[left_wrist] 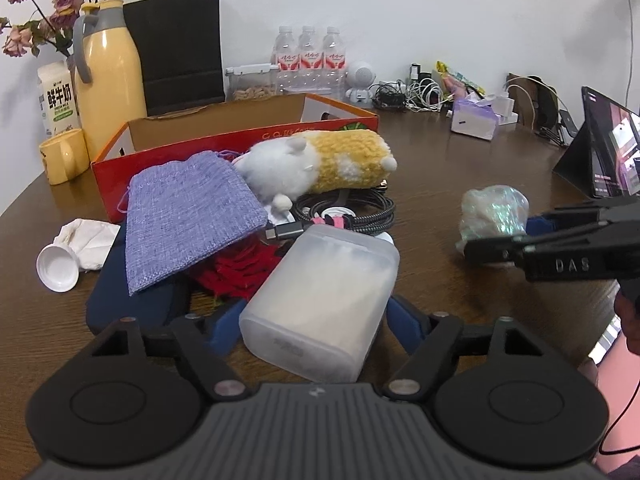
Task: Organize objects
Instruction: 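Grasp the iridescent bag with the right tool while the left grasps the white box, then drop the bag in the carton with the right tool while the left drops the box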
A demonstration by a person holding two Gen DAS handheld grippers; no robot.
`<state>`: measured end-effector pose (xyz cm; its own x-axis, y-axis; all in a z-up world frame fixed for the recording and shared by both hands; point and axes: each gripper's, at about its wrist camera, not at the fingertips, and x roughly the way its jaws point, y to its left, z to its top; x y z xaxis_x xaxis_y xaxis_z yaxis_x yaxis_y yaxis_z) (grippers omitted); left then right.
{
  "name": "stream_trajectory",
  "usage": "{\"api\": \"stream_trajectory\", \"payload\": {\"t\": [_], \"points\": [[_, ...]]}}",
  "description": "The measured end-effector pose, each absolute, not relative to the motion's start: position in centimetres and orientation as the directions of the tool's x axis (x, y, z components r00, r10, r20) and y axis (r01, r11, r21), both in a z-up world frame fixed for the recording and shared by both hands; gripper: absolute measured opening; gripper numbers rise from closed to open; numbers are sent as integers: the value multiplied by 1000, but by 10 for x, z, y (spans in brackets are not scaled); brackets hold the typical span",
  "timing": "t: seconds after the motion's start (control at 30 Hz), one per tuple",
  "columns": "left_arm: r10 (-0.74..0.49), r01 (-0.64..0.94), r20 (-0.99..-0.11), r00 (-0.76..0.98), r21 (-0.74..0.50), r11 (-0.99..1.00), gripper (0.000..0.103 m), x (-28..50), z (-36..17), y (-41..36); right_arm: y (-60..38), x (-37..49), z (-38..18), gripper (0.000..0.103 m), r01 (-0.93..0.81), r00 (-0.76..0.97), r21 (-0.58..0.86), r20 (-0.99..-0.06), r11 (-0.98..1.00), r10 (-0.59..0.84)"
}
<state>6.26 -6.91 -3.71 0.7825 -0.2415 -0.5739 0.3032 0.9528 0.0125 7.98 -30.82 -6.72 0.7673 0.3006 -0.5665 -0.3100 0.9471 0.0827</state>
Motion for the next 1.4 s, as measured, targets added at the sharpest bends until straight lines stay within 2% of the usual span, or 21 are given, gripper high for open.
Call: {"api": "stream_trajectory", "payload": {"t": [0.1, 0.33, 0.4, 0.53, 0.6, 0.67, 0.73, 0.8, 0.83, 0.87, 1.0, 1.17, 1.4], "points": [[-251, 305, -563, 787, 1, 952, 74, 55, -36, -65, -307, 75, -63, 37, -326, 771, 93, -550, 941, 322], [-274, 310, -507, 817, -13, 950, 71, 39, -23, -54, -295, 67, -53, 37, -345, 776, 89, -534, 934, 337], [-271, 304, -515, 813, -19, 952, 71, 39, -25, -50, -289, 65, -51, 37, -348, 774, 89, -534, 933, 340], [-270, 298, -585, 765, -51, 953, 71, 44, -35, -42, -281, 60, -49, 37, -355, 773, 91, -532, 931, 346], [-275, 297, -602, 750, -64, 953, 72, 47, -36, -41, -279, 58, -48, 38, -352, 773, 90, -533, 932, 344], [-286, 308, -606, 742, -70, 949, 85, 52, -35, -42, -278, 57, -47, 38, -349, 774, 87, -534, 933, 340], [-305, 331, -608, 733, -73, 941, 87, 57, -35, -47, -278, 57, -47, 38, -346, 774, 86, -537, 934, 337], [-306, 339, -620, 722, -68, 938, 81, 63, -38, -51, -277, 56, -46, 38, -345, 774, 83, -539, 935, 333], [-298, 334, -627, 720, -63, 940, 67, 65, -41, -53, -277, 57, -46, 38, -345, 774, 80, -539, 935, 332], [-296, 333, -625, 722, -62, 941, 65, 65, -42, -53, -277, 56, -45, 38, -345, 775, 78, -539, 935, 331], [-318, 332, -587, 745, -87, 939, 65, 55, -38, -48, -278, 56, -42, 38, -346, 779, 69, -535, 936, 327], [-330, 320, -487, 809, -105, 941, 65, 41, -4, -32, -277, 60, -30, 38, -363, 793, 66, -501, 929, 346], [-270, 257, -380, 885, -87, 963, 65, 73, 51, -18, -261, 95, 0, 37, -382, 823, 55, -433, 922, 367]]}}
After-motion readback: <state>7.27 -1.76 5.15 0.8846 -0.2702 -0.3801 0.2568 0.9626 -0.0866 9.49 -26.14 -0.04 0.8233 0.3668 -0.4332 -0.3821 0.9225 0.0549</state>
